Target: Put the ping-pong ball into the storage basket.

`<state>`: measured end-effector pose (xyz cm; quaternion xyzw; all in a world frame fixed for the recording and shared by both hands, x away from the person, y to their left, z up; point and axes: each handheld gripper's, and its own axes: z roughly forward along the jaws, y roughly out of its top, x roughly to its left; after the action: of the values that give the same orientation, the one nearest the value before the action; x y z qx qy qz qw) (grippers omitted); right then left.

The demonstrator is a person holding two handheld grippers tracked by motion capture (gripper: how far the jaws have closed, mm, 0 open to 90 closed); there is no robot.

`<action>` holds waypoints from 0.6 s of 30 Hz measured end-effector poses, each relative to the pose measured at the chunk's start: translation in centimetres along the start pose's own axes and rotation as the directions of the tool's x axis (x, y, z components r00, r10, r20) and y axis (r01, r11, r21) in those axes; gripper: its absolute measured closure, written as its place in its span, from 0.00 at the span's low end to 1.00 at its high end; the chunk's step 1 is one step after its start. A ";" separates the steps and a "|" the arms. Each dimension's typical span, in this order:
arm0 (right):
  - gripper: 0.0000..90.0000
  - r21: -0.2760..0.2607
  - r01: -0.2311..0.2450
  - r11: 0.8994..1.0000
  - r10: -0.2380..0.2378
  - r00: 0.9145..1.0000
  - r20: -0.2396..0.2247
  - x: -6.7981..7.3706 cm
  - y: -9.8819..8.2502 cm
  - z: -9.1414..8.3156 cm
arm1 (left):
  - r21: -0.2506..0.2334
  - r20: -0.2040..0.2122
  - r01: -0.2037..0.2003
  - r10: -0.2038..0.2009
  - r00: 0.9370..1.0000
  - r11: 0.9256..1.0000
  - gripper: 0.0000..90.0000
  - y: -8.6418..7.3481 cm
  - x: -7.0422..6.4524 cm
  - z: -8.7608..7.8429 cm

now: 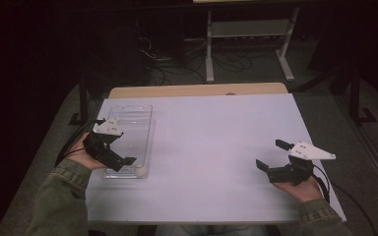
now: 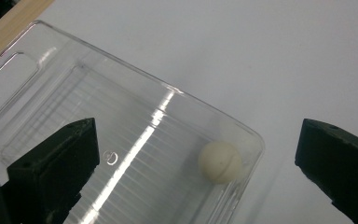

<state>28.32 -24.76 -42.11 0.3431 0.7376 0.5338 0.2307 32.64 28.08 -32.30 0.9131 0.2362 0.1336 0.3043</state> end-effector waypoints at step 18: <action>0.00 -0.004 0.000 1.000 0.000 1.000 0.005 0.0 0.0 -0.1 | -0.117 -0.014 0.052 -0.054 0.998 0.992 0.00 -2.2 -0.4 -0.3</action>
<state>28.25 -24.81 -42.08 0.3440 0.7360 0.5345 0.2330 31.36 29.57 -33.45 0.8861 0.2549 0.1466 0.3584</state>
